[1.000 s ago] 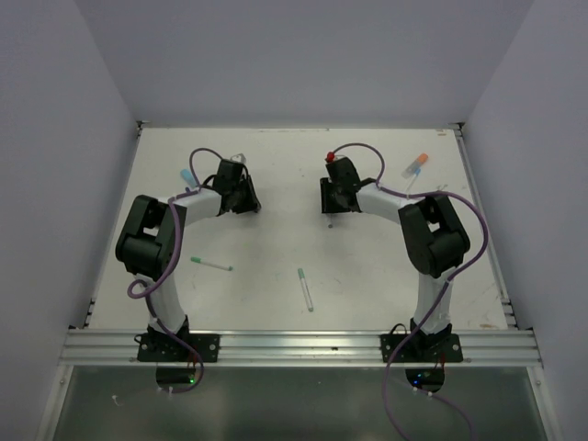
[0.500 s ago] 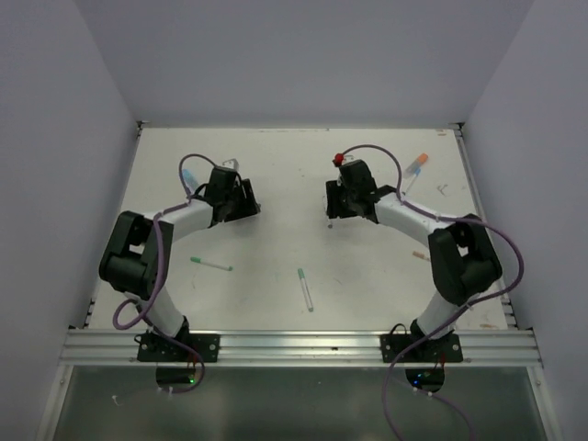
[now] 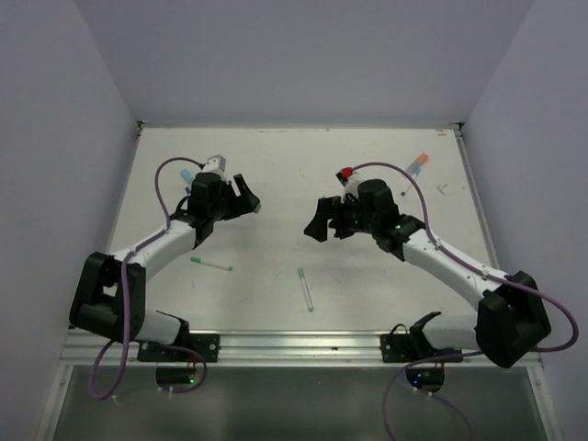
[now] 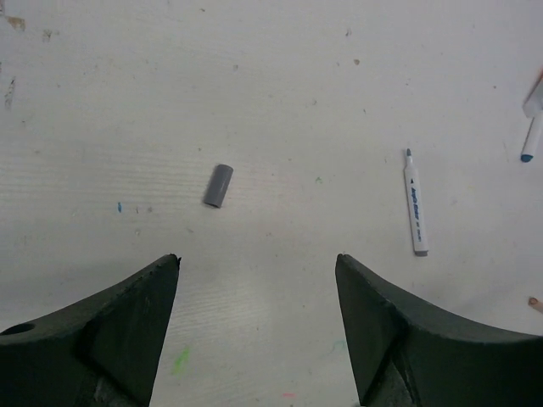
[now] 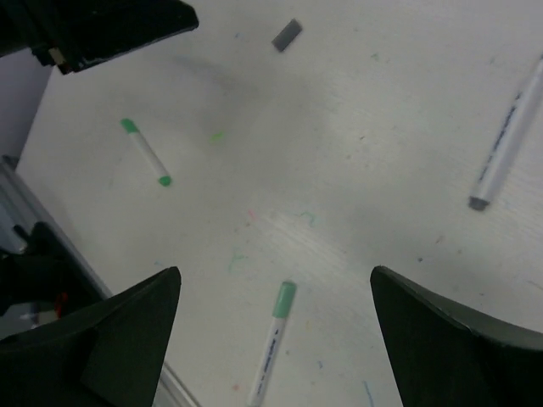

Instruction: Open the pen caps

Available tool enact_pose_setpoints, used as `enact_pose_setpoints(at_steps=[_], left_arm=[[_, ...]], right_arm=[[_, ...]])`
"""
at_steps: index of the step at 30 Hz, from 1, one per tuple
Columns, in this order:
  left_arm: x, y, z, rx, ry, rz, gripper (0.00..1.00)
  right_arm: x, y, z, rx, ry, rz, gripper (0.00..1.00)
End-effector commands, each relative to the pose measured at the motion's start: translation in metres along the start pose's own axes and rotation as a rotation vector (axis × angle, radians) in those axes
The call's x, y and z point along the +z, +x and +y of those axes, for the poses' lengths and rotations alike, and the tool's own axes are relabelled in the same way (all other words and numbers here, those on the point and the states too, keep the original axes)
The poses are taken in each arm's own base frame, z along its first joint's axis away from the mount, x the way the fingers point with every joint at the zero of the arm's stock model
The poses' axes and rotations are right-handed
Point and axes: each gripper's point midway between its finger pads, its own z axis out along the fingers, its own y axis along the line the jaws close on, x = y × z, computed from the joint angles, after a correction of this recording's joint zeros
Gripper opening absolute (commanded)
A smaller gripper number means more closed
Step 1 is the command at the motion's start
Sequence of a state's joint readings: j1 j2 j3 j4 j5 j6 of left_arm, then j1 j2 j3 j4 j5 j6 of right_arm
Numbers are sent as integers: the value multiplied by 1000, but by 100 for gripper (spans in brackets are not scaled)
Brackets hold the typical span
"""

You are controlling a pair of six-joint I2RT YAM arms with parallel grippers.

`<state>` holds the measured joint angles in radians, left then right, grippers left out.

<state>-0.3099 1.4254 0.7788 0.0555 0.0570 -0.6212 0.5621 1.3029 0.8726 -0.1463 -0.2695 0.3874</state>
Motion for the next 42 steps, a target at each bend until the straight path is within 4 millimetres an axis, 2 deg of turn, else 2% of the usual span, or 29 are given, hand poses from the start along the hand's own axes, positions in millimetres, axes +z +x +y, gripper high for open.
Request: enact_pose_setpoints(at_steps=[1,2,4,5,6,7,9,10,11,12,13,15,16,17,22,25,29,30,34,42], left_arm=[[-15,-24,-27,-43,113,-106,78],[-20,-27,-28,-48,122,-124,78],[-32,-34,-31,-55,140,-173,79],[-39,-39,-33,-53,145,-198,79],[-42,-42,-34,-59,145,-209,79],[-44,-43,-32,-66,132,-211,80],[-50,-48,-33,-75,131,-231,81],[-51,-49,-33,-78,132,-234,83],[-54,-49,-34,-81,133,-241,84],[-55,-50,-34,-90,133,-243,85],[-57,-50,-33,-96,127,-246,86],[-59,-47,-33,-105,137,-241,86],[-60,-47,-34,-105,141,-241,86],[-62,-47,-35,-105,150,-240,86],[-66,-42,-41,-101,194,-230,86],[-63,-35,-45,-105,223,-206,86],[-55,-26,-51,-117,263,-157,84],[-55,-25,-53,-116,276,-152,84],[-55,-23,-54,-112,283,-141,84],[-60,-20,-59,-92,315,-127,79]], right_arm=[[-11,-7,53,118,-303,-43,99],[-11,-4,59,160,-337,-29,99],[-3,7,57,209,-343,12,99],[3,11,50,208,-311,31,99],[6,8,49,202,-284,50,99],[13,33,39,225,-225,149,99],[16,49,30,193,-157,209,98],[19,62,34,165,-135,241,97],[22,65,24,130,-57,229,95],[23,69,25,107,-28,237,93],[22,83,30,83,-7,278,91],[22,95,20,62,80,297,84],[21,101,22,40,103,304,83],[19,102,14,26,160,286,82],[14,115,19,-14,194,277,74],[18,126,22,-32,198,290,73],[25,140,30,-71,210,311,66],[26,149,33,-89,218,331,63],[28,157,31,-122,276,325,53],[34,175,28,-166,329,346,42]])
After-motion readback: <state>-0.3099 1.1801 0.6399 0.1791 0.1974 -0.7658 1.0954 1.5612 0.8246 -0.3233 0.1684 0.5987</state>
